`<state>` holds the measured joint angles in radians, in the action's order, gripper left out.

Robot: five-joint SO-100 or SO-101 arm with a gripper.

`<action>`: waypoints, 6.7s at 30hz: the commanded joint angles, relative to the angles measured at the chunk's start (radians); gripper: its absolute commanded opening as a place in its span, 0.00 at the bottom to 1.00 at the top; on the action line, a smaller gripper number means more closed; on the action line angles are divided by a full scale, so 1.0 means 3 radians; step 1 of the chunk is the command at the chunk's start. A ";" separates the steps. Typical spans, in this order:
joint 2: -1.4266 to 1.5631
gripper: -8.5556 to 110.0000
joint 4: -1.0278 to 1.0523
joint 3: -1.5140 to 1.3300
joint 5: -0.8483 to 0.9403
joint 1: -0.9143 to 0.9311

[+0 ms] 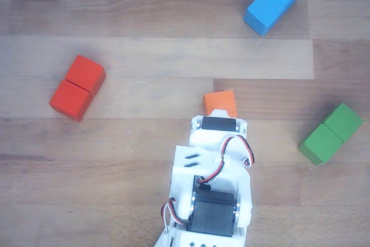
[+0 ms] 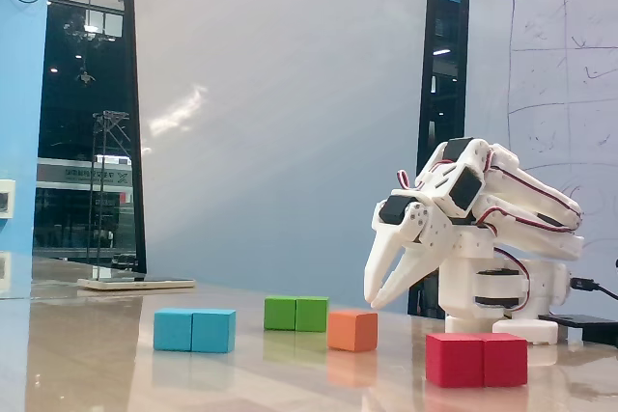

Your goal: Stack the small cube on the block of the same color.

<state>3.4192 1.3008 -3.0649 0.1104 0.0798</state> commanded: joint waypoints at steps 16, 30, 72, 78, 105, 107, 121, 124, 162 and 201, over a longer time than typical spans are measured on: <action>0.0102 0.07 0.0020 0.0061 0.0031 0.0020; 0.0102 0.08 0.0020 0.0061 0.0031 0.0005; -0.4668 0.08 0.0573 0.4945 0.0031 -0.0020; -0.4883 0.08 0.1370 0.4945 0.0026 -0.0020; -0.5108 0.08 0.1391 0.4945 0.0010 0.0864; -0.5113 0.08 0.1391 0.4945 0.0020 0.1048; -0.5123 0.08 0.1401 0.4939 0.0026 -0.0210; -0.5123 0.08 0.1401 0.4939 0.0026 -0.0726; -0.5134 0.08 0.1406 0.4939 -0.0010 -0.0864; -0.3820 0.08 0.0322 0.3232 0.0020 0.0322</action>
<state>2.1154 1.4573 -1.9681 0.1166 0.1825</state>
